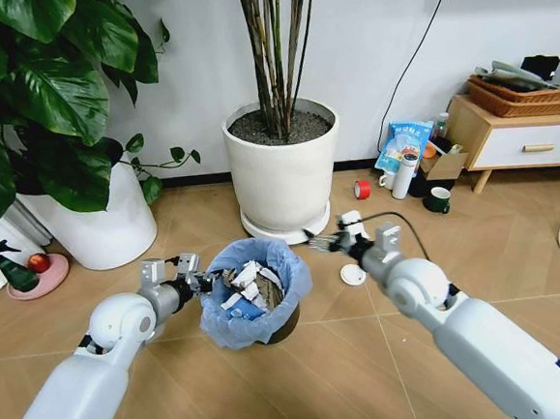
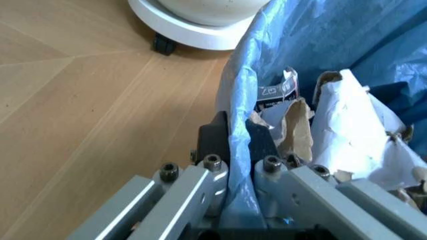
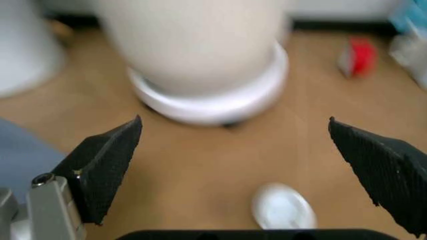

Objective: Pick up the trash bin and place the garbage on the floor into it.

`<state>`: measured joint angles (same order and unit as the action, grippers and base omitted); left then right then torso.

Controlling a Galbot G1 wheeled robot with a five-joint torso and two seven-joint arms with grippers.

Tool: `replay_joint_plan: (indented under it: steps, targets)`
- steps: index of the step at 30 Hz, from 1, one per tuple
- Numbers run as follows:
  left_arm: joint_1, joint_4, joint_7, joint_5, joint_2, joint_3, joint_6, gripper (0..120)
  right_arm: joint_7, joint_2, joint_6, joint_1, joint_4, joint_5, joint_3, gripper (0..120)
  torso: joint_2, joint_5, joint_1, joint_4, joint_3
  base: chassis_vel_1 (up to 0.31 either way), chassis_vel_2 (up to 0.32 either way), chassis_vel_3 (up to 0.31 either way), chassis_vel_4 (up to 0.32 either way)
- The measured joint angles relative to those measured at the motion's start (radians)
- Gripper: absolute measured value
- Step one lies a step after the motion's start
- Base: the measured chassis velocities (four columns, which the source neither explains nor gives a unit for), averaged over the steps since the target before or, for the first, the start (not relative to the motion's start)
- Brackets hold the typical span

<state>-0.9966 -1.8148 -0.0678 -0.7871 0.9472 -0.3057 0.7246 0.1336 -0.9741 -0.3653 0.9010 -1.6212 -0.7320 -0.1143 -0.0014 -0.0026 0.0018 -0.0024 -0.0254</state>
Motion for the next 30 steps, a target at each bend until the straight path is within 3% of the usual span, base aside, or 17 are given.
replay_joint_plan:
  steps: [7,10,18,30]
  targets:
    - [-0.008,-0.01,-0.001,0.001,-0.005,0.001,-0.001,0,0.0,-0.074,0.027,-0.016,0.279,0.076,-0.043,100,0.0,-0.0003,0.0,-0.0002,0.0,0.0,0.0,0.0,0.0]
    - [-0.02,-0.019,-0.001,0.001,-0.011,-0.002,-0.001,0,-0.012,-0.148,0.047,-0.061,0.435,0.126,-0.059,100,0.0,-0.0004,0.0,0.0001,0.0,0.0,0.0,0.0,0.0]
    - [-0.036,-0.034,0.001,0.002,-0.019,-0.005,-0.001,0,-0.051,-0.29,0.076,-0.179,0.697,0.195,-0.096,100,0.0,0.0,0.0,0.0004,0.0,0.0,0.0,0.0,0.0]
    - [-0.043,-0.038,0.003,0.002,-0.017,-0.005,-0.002,0,-0.074,-0.352,0.089,-0.258,0.877,0.235,-0.156,100,0.0,-0.0003,0.0,0.0,0.0,0.0,0.0,0.0,0.0]
